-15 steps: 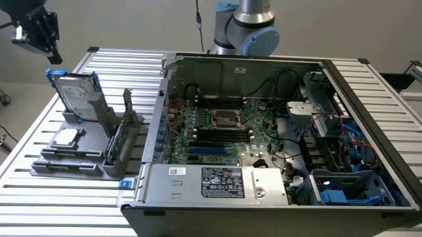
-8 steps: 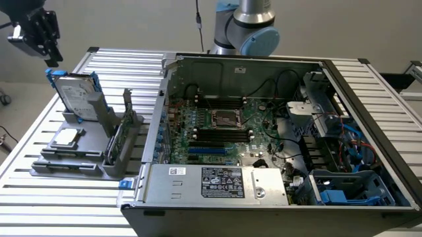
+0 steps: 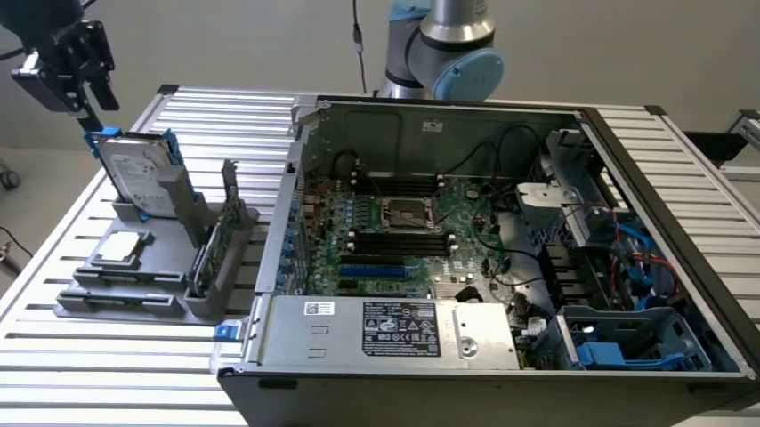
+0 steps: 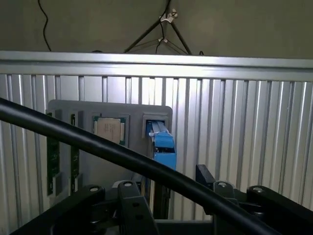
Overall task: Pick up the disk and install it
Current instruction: 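Pick up the disk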
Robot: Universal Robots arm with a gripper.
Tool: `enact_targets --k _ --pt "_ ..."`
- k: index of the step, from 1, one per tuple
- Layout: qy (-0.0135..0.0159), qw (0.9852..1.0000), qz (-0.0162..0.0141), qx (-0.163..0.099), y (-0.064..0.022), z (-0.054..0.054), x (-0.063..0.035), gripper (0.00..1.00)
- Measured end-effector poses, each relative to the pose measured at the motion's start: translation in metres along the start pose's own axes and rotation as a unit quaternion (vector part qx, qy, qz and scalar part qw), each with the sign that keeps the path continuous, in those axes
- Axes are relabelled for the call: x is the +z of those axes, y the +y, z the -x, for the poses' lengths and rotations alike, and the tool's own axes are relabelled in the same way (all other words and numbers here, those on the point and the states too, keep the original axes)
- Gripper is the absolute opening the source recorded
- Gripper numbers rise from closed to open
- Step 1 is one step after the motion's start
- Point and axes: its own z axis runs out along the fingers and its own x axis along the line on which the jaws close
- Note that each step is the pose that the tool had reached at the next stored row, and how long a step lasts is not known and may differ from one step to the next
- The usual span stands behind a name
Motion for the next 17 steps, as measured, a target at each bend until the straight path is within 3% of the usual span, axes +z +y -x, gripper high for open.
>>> enact_targets --k 10,17 --pt "0.0003 0.9998 0.0003 0.021 0.0002 -0.001 0.0180 0.54" --pt "0.0004 0.9996 0.0042 0.030 0.0003 -0.001 0.0281 0.54"
